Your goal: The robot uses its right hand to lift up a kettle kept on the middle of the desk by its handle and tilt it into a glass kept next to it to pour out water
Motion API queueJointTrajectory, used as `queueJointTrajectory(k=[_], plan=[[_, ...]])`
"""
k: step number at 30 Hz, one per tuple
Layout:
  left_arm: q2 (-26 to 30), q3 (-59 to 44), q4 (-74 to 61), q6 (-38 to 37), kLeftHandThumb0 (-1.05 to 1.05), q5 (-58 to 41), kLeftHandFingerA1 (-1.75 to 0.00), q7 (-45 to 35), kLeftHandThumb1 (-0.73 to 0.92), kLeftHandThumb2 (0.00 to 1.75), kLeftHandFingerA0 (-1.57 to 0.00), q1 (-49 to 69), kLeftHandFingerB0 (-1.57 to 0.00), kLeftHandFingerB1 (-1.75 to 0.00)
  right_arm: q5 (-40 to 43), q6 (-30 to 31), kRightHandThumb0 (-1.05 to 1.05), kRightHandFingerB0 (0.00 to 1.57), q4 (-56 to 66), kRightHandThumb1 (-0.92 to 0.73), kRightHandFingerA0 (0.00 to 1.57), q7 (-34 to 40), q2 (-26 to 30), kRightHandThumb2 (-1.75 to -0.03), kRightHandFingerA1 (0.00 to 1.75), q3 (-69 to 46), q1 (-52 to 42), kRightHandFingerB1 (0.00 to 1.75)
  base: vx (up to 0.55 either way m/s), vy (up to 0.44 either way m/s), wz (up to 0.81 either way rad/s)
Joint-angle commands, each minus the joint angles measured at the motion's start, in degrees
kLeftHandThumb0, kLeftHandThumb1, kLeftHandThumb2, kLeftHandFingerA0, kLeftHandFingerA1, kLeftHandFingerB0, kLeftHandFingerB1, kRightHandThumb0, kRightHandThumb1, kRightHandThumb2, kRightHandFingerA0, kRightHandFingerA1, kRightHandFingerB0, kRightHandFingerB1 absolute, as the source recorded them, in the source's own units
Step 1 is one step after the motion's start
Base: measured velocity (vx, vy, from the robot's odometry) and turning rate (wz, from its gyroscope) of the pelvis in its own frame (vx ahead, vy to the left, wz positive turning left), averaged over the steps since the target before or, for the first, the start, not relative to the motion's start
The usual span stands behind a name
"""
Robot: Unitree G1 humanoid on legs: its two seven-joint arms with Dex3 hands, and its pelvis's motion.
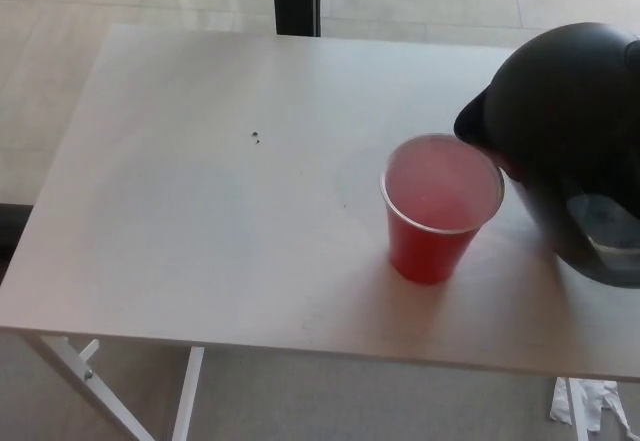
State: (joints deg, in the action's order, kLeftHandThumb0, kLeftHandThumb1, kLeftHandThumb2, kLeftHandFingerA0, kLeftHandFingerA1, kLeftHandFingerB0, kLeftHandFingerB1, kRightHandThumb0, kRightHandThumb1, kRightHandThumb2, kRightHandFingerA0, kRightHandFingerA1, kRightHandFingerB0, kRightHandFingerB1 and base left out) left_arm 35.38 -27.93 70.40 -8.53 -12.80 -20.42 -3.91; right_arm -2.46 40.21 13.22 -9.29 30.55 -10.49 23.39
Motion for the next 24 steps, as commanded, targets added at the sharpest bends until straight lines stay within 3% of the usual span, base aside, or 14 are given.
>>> queueJointTrajectory(k=[1, 3, 6, 7, 10, 11, 13, 14, 15, 16, 17, 18, 22, 24], plan=[[1.10, -0.31, 0.09, 1.03, -0.89, -0.75, -0.49, 0.19, 0.92, 0.69, -0.50, -0.33, -0.33, -0.37, -1.00, -6.57, -0.20, 0.82, -0.69, -0.31, 0.94, -1.37, 2.87, -1.39, 1.75, -0.23, 1.81, 1.56, 0.00, 0.000, 0.00], [1.41, -0.32, 0.21, 1.53, -0.93, -0.72, -0.57, 0.48, 0.79, 1.15, -0.46, -0.72, -0.29, -0.50, -2.43, -7.89, -0.21, 0.82, -1.67, -0.34, 0.93, -1.77, 4.60, -1.37, 1.75, 0.97, 2.26, 1.52, 0.00, 0.000, 0.00], [1.59, -0.27, 0.13, 1.36, -0.88, -0.64, -0.58, 0.36, 0.76, 1.14, -0.46, -0.67, -0.27, -0.49, -2.17, -8.27, -0.22, 0.82, -2.39, -0.34, 0.94, -2.30, 5.23, -1.37, 1.75, 1.29, 2.97, 1.53, 0.00, 0.000, 0.00], [1.69, -0.43, 0.16, 1.35, -0.87, -0.85, -0.48, -0.06, 0.92, 0.70, -0.49, -0.67, -0.32, -0.37, -2.00, -9.28, -0.20, 0.83, -2.93, -0.34, 0.94, -2.56, 5.38, -1.38, 1.75, 1.38, 3.31, 1.54, 0.00, 0.000, 0.00], [1.70, -0.10, 0.19, 1.11, -0.88, -0.48, -0.59, 0.20, 0.75, 1.15, -0.46, -0.80, -0.25, -0.49, -3.11, -11.08, -0.23, 0.84, -3.55, -0.34, 0.94, -2.71, 6.26, -1.37, 1.75, 2.39, 4.06, 1.53, 0.00, 0.000, 0.00], [1.68, -0.06, 0.20, 1.06, -0.92, -0.44, -0.48, 0.23, 0.92, 0.74, -0.49, -0.80, -0.32, -0.38, -3.38, -11.33, -0.22, 0.84, -3.37, -0.35, 0.96, -2.88, 6.45, -1.37, 1.75, 2.66, 4.24, 1.52, 0.00, 0.000, 0.00], [1.56, -0.09, 0.04, 0.86, -0.89, -0.49, -0.48, 0.12, 0.92, 0.70, -0.50, -0.70, -0.33, -0.37, -3.54, -13.74, -0.21, 0.85, -3.50, -0.34, 0.97, -2.84, 6.45, -1.37, 1.75, 2.86, 4.32, 1.50, 0.00, 0.000, 0.00], [1.58, -0.06, 0.22, 0.92, -0.86, -0.44, -0.59, 0.21, 0.74, 1.15, -0.46, -0.82, -0.24, -0.48, -3.20, -13.76, -0.23, 0.86, -3.52, -0.34, 0.98, -3.00, 6.15, -1.36, 1.75, 2.86, 4.59, 1.51, 0.00, 0.000, 0.00], [1.56, -0.23, 0.05, 1.01, -0.97, -0.64, -0.54, 0.17, 0.74, 0.90, -0.47, -0.75, -0.29, -0.44, -3.50, -14.23, -0.22, 0.85, -3.36, -0.33, 0.96, -2.79, 6.03, -1.36, 1.75, 3.14, 4.59, 1.52, 0.00, 0.000, 0.00], [1.57, -0.32, 0.13, 1.31, -0.93, -0.74, -0.58, 0.24, 0.78, 1.15, -0.46, -0.79, -0.29, -0.50, -3.84, -14.22, -0.21, 0.84, -3.29, -0.33, 0.94, -2.83, 6.07, -1.36, 1.75, 3.55, 4.69, 1.52, 0.00, 0.000, 0.00], [1.65, -0.03, -0.02, 0.99, -0.92, -0.40, -0.49, 0.33, 0.92, 0.74, -0.51, -0.63, -0.33, -0.38, -4.55, -15.49, -0.20, 0.83, -3.33, -0.31, 0.93, -3.22, 6.53, -1.39, 1.75, 4.54, 4.82, 1.52, 0.00, 0.000, 0.00], [1.70, -0.01, -0.10, 0.93, -0.93, -0.38, -0.58, 0.32, 0.79, 1.16, -0.46, -0.64, -0.29, -0.50, -4.64, -15.90, -0.19, 0.84, -3.40, -0.33, 0.93, -3.33, 6.51, -1.38, 1.75, 4.78, 4.95, 1.52, 0.00, 0.000, 0.00], [1.91, -0.44, 0.37, 2.06, -0.92, -0.86, -0.58, 0.27, 0.80, 1.16, -0.47, -1.40, -0.29, -0.49, -4.54, -18.70, -0.16, 0.86, -4.03, -0.34, 0.95, -3.52, 6.14, -1.39, 1.75, 5.37, 5.75, 1.54, 0.00, 0.000, 0.00], [1.88, -0.39, 0.14, 1.67, -0.88, -0.81, -0.50, 0.23, 0.92, 0.72, -0.52, -1.22, -0.33, -0.38, -4.24, -19.14, -0.19, 0.88, -4.17, -0.33, 0.98, -3.67, 5.68, -1.39, 1.75, 5.56, 6.53, 1.57, 0.00, 0.000, 0.00]])
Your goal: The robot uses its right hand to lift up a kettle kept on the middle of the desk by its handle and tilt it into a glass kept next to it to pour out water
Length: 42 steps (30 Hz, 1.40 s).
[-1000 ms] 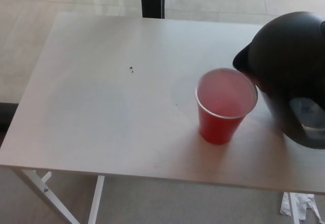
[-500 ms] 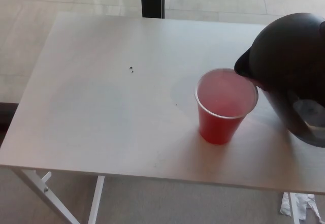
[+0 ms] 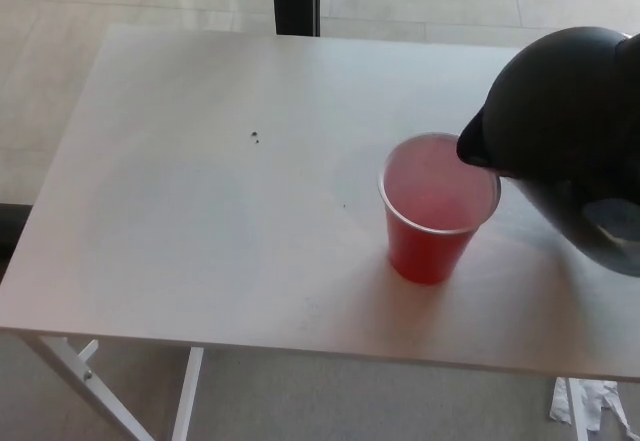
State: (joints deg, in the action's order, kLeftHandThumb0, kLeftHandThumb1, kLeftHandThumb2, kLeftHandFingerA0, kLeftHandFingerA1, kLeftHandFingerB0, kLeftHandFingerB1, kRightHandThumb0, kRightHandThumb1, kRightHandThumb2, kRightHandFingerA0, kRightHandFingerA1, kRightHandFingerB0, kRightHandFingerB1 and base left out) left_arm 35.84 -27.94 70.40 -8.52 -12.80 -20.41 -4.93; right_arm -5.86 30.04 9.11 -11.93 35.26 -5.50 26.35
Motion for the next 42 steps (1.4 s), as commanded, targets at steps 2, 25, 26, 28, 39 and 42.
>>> queueJointTrajectory(k=[2, 25, 26, 28, 39, 42], plan=[[1.43, -0.38, 0.09, 1.76, -0.93, -0.82, -0.58, 0.18, 0.81, 1.17, -0.46, -0.22, -0.29, -0.50, -0.97, -9.09, -0.19, 0.87, -0.15, -0.34, 0.98, -1.25, 1.00, -1.38, 1.75, 0.74, 3.83, 1.58, 0.00, 0.000, 0.00], [1.44, -0.44, -0.25, 1.63, -0.93, -1.08, -0.59, 0.11, 0.82, 1.18, -0.47, -0.35, -0.28, -0.50, -6.67, -6.36, -0.17, 0.83, 1.15, -0.34, 0.93, -4.80, 1.08, -1.38, 1.75, 8.43, 12.60, 1.59, 0.00, 0.000, 0.00], [1.47, -0.36, -0.29, 1.54, -0.93, -1.05, -0.59, -0.10, 0.82, 1.18, -0.46, -0.40, -0.28, -0.50, -7.51, -5.52, -0.18, 0.85, 1.27, -0.36, 0.91, -4.95, 1.35, -1.34, 1.74, 9.14, 12.85, 1.51, 0.00, 0.000, 0.00], [1.55, -0.22, -0.28, 1.77, -0.88, -0.97, -0.51, 0.11, 0.92, 0.75, -0.52, -0.66, -0.32, -0.39, -8.53, -8.29, -0.12, 0.91, 0.16, -0.42, 0.90, -4.94, 2.14, -1.20, 1.70, 9.81, 12.50, 1.30, 0.00, 0.000, 0.00], [1.72, -0.41, -0.66, 2.45, -0.89, -1.68, -0.50, -0.54, 0.92, 0.75, -0.49, -1.58, -0.30, -0.38, -13.95, -11.43, -0.21, 0.91, 1.00, -0.48, 1.19, -5.44, 3.89, -1.11, 1.37, 13.79, 10.99, 1.14, 0.00, 0.000, 0.00], [1.81, -0.19, -1.03, 2.52, -0.83, -1.48, -0.59, -0.39, 0.77, 1.17, -0.45, -1.50, -0.24, -0.49, -14.77, -15.22, -0.15, 0.73, -0.04, -0.44, 0.89, -4.79, 3.71, -1.20, 1.75, 14.74, 10.54, 1.61, 0.00, 0.000, 0.00]])
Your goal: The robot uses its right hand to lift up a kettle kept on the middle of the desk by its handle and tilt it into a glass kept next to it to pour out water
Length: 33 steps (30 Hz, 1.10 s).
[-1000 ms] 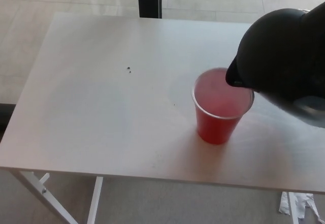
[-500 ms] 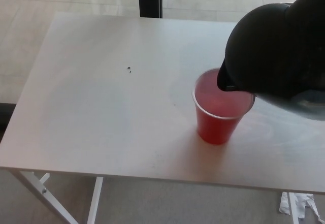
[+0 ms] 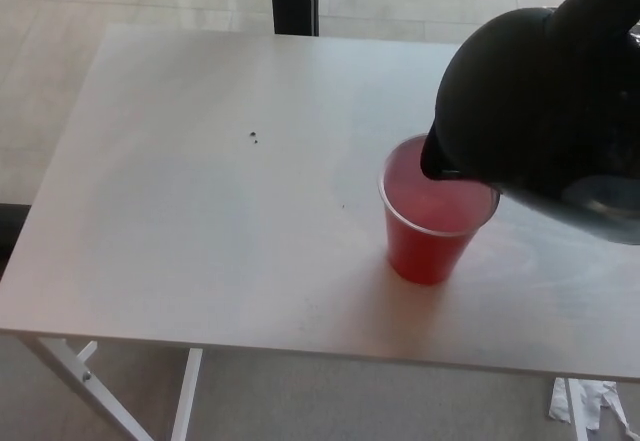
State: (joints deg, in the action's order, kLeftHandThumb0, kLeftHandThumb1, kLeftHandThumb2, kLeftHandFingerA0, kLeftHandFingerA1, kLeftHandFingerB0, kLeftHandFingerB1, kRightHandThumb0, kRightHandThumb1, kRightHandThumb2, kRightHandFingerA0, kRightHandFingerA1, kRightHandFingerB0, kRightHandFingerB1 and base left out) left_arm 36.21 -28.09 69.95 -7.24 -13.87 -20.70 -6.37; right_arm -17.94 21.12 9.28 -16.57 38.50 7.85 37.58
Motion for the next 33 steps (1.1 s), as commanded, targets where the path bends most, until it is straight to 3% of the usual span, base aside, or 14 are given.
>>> queueJointTrajectory(k=[1, 2, 5, 6, 9, 11, 12, 13, 14, 16, 19, 27, 29, 33], plan=[[1.43, -0.03, -0.62, 1.27, -0.82, -0.41, -0.60, -0.07, 0.76, 1.17, -0.46, -0.05, -0.22, -0.49, -2.78, -6.63, -0.16, 0.79, -0.34, -0.42, 0.87, -0.21, 0.39, -1.16, 1.75, 1.38, -0.73, 1.51, 0.00, 0.000, 0.00], [1.45, -0.15, -0.67, 1.31, -0.87, -0.58, -0.49, -0.43, 0.92, 0.76, -0.48, 0.01, -0.30, -0.38, -3.48, -8.52, -0.18, 0.75, -1.04, -0.43, 0.87, 0.32, 0.26, -1.15, 1.75, 2.17, -0.81, 1.55, 0.00, 0.000, 0.00], [1.45, -0.22, -0.58, 1.40, -0.94, -0.65, -0.49, -0.46, 0.92, 0.76, -0.49, -0.05, -0.30, -0.38, -4.08, -12.77, -0.16, 0.76, -2.40, -0.40, 0.89, 1.84, -0.16, -1.18, 1.75, 2.45, -1.17, 1.56, 0.00, 0.000, 0.00], [1.37, -0.10, -0.65, 1.63, -0.89, -0.56, -0.58, -0.17, 0.80, 1.18, -0.46, -0.38, -0.28, -0.50, -5.72, -12.30, -0.19, 0.76, -1.40, -0.47, 0.88, 1.53, 0.18, -1.11, 1.75, 3.62, -1.35, 1.46, 0.00, 0.000, 0.00], [1.34, 0.13, -0.52, 1.05, -0.93, -0.28, -0.49, -0.25, 0.91, 0.77, -0.49, -0.33, -0.30, -0.38, -7.00, -10.40, -0.21, 0.70, 0.22, -0.55, 0.89, 0.25, -0.47, -0.95, 1.75, 5.16, -1.31, 1.55, 0.00, 0.000, 0.00], [1.15, 0.14, -0.34, 0.79, -0.91, -0.27, -0.58, -0.08, 0.81, 1.18, -0.46, -0.38, -0.28, -0.50, -8.30, -9.00, -0.21, 0.63, 1.87, -0.56, 0.87, -1.07, -0.87, -0.90, 1.75, 6.81, -0.84, 1.68, 0.00, 0.000, 0.00], [1.09, 0.25, -0.47, 0.63, -0.92, -0.18, -0.49, 0.02, 0.92, 0.76, -0.50, -0.39, -0.34, -0.39, -8.60, -8.77, -0.17, 0.63, 2.25, -0.51, 0.88, -1.24, -1.13, -0.99, 1.75, 7.23, -0.52, 1.70, 0.00, 0.000, 0.00], [1.07, 0.27, -0.50, 0.72, -0.89, -0.18, -0.58, 0.13, 0.80, 1.18, -0.46, -0.46, -0.27, -0.50, -8.90, -8.73, -0.17, 0.72, 2.36, -0.47, 0.89, -1.34, -1.29, -1.04, 1.75, 7.57, -0.20, 1.53, 0.00, 0.000, 0.00], [1.06, 0.02, -0.35, 1.09, -0.85, -0.49, -0.59, 0.06, 0.76, 1.16, -0.45, -0.69, -0.24, -0.49, -9.41, -8.32, -0.23, 0.83, 2.64, -0.47, 0.93, -1.72, -1.54, -1.04, 1.54, 8.06, 0.37, 0.86, 0.00, 0.000, 0.00], [1.05, -0.09, -0.54, 1.23, -0.93, -0.67, -0.49, -0.21, 0.92, 0.76, -0.49, -0.74, -0.30, -0.38, -10.14, -9.87, -0.17, 0.87, 2.46, -0.42, 0.97, -0.68, -1.97, -1.02, 1.47, 8.41, 0.84, 0.78, 0.00, 0.000, 0.00], [1.06, 0.10, -0.89, 1.25, -0.92, -0.50, -0.50, 0.05, 0.92, 0.80, -0.49, -0.84, -0.30, -0.39, -11.15, -11.29, -0.16, 0.62, 1.75, -0.40, 0.85, -0.55, -2.10, -0.99, 1.75, 9.09, 1.23, 1.69, 0.00, 0.000, 0.00], [1.01, 0.07, -0.92, 1.43, -0.88, -0.66, -0.49, -0.11, 0.92, 0.77, -0.50, -1.23, -0.31, -0.37, -17.14, -12.44, -0.15, 0.69, 1.62, -0.41, 0.91, -0.38, -1.90, -0.98, 1.75, 11.91, 2.07, 1.74, 0.00, 0.000, 0.00], [0.96, 0.15, -1.09, 0.90, -0.92, -0.57, -0.59, -0.14, 0.83, 1.19, -0.46, -1.04, -0.27, -0.50, -19.88, -13.75, -0.16, 0.68, 1.79, -0.41, 0.91, 0.17, -1.22, -0.98, 1.75, 13.06, 2.51, 1.70, 0.00, 0.000, 0.00], [1.17, 0.03, -1.00, 1.14, -0.88, -0.78, -0.50, -0.36, 0.92, 0.76, -0.49, -1.32, -0.30, -0.39, -22.60, -15.78, -0.26, 0.80, 0.96, -0.55, 0.93, 0.02, -0.66, -0.86, 1.75, 14.49, 4.04, 1.38, 0.00, 0.000, 0.00]])
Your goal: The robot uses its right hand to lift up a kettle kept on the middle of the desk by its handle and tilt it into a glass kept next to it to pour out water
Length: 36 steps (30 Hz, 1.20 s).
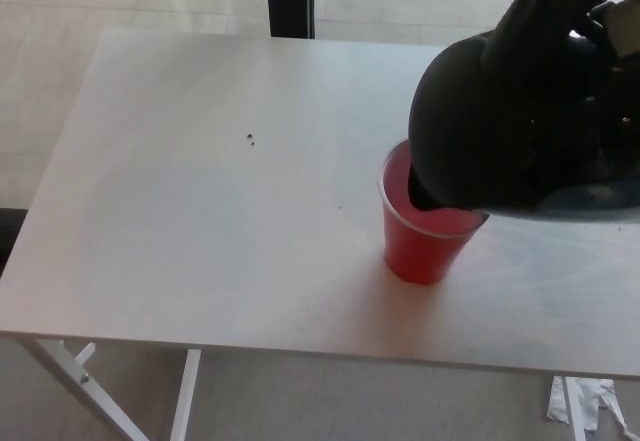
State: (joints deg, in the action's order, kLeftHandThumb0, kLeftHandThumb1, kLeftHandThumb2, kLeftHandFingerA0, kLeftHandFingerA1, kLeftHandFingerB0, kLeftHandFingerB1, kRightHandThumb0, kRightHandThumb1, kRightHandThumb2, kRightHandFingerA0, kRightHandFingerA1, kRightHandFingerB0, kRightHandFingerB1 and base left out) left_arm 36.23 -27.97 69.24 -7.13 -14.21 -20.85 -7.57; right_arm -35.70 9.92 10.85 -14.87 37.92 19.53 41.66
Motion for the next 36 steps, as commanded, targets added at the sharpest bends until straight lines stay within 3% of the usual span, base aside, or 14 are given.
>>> queueJointTrajectory(k=[1, 3, 5, 6, 7, 13, 23, 24, 25, 26, 30, 33, 35, 36], plan=[[1.14, -0.15, -0.48, 1.19, -0.88, -0.56, -0.50, -0.24, 0.92, 0.76, -0.49, -0.07, -0.30, -0.39, -5.33, -4.57, -0.26, 0.80, -0.60, -0.55, 0.93, -1.92, -0.13, -0.86, 1.75, 3.02, 0.20, 1.38, 0.00, 0.000, 0.00], [1.14, -0.18, -0.41, 1.04, -0.83, -0.60, -0.57, -0.24, 0.76, 1.15, -0.42, -0.05, -0.25, -0.50, -5.46, -4.68, -0.26, 0.84, -0.44, -0.56, 0.96, -2.18, -0.54, -0.84, 1.75, 2.96, 0.37, 0.89, 0.00, 0.000, 0.00], [1.17, 0.05, -0.37, 0.96, -0.88, -0.36, -0.48, -0.01, 0.92, 0.77, -0.51, -0.06, -0.32, -0.37, -6.57, -4.63, -0.29, 0.73, 0.18, -0.54, 0.96, -3.17, -0.60, -0.85, 1.75, 3.54, 0.93, 1.59, 0.00, 0.000, 0.00], [1.16, 0.14, -0.50, 0.96, -0.86, -0.31, -0.59, 0.12, 0.79, 1.18, -0.46, -0.06, -0.25, -0.49, -7.19, -4.03, -0.28, 0.75, 1.14, -0.47, 0.97, -5.10, -0.85, -0.93, 1.75, 4.22, 1.55, 1.63, 0.00, 0.000, 0.00], [1.18, 0.03, -0.53, 1.06, -0.88, -0.50, -0.50, -0.23, 0.92, 0.76, -0.50, -0.05, -0.31, -0.37, -7.55, -4.49, -0.27, 0.76, 1.01, -0.42, 0.99, -4.78, -1.11, -0.98, 1.75, 4.47, 1.57, 1.66, 0.00, 0.000, 0.00], [0.93, -0.03, -0.62, 0.97, -0.88, -0.63, -0.59, -0.21, 0.80, 1.18, -0.45, 0.50, -0.27, -0.50, -10.61, -7.33, -0.30, 0.79, 1.40, -0.44, 1.02, -3.28, -2.18, -0.94, 1.75, 6.44, 0.75, 1.59, 0.00, 0.000, 0.00], [1.00, 0.04, -0.56, 0.55, -0.86, -0.58, -0.58, -0.59, 0.79, 1.17, -0.42, 0.89, -0.25, -0.50, -8.86, -7.60, -0.26, 0.77, 0.22, -0.45, 1.01, -4.58, -3.96, -0.98, 1.75, 4.29, -0.05, 1.60, 0.00, 0.000, 0.00], [1.02, 0.00, -0.54, 0.65, -0.90, -0.63, -0.48, -0.61, 0.92, 0.78, -0.45, 0.90, -0.29, -0.38, -8.59, -7.64, -0.23, 0.73, 0.43, -0.46, 0.99, -4.75, -3.77, -0.96, 1.75, 3.73, -0.19, 1.67, 0.00, 0.000, 0.00], [1.04, -0.20, -0.44, 1.06, -0.84, -0.89, -0.57, -0.78, 0.77, 1.17, -0.40, 0.82, -0.21, -0.48, -8.19, -7.29, -0.21, 0.73, 0.67, -0.39, 0.99, -5.24, -3.34, -1.04, 1.75, 2.79, -0.36, 1.66, 0.00, 0.000, 0.00], [1.03, -0.31, -0.25, 1.14, -0.87, -1.02, -0.50, -0.92, 0.92, 0.77, -0.49, 0.84, -0.27, -0.37, -7.85, -6.47, -0.22, 0.84, 0.59, -0.44, 0.97, -6.00, -3.19, -0.97, 1.75, 1.81, -0.48, 1.07, 0.00, 0.000, 0.00], [0.98, -0.02, -0.20, 0.38, -0.85, -0.65, -0.58, -0.83, 0.80, 1.17, -0.43, 1.31, -0.25, -0.50, -7.50, -7.03, -0.20, 0.72, -0.56, -0.44, 0.91, -6.17, -2.17, -0.91, 1.75, -0.64, -1.19, 1.54, 0.00, 0.000, 0.00], [0.97, 0.08, -0.61, 0.65, -0.88, -0.54, -0.50, -0.28, 0.92, 0.79, -0.50, 1.58, -0.28, -0.38, -7.07, -3.87, -0.25, 0.82, -0.15, -0.57, 0.93, -8.85, -2.31, -0.62, 1.73, -2.65, -1.69, 0.92, 0.00, 0.000, 0.00], [0.77, -0.16, -0.16, 0.48, -0.91, -0.74, -0.59, -0.06, 0.81, 1.18, -0.46, 1.53, -0.26, -0.50, -6.22, -5.57, -0.20, 0.71, -1.85, -0.46, 0.87, -6.05, -1.47, -0.83, 1.75, -5.40, -2.46, 1.49, 0.00, 0.000, 0.00], [0.80, -0.35, -0.17, 0.83, -0.90, -1.02, -0.50, -0.53, 0.92, 0.76, -0.48, 1.63, -0.30, -0.39, -5.42, -7.23, -0.17, 0.67, -3.52, -0.44, 0.86, -3.92, -1.31, -0.87, 1.75, -6.69, -2.82, 1.62, 0.00, 0.000, 0.00]])
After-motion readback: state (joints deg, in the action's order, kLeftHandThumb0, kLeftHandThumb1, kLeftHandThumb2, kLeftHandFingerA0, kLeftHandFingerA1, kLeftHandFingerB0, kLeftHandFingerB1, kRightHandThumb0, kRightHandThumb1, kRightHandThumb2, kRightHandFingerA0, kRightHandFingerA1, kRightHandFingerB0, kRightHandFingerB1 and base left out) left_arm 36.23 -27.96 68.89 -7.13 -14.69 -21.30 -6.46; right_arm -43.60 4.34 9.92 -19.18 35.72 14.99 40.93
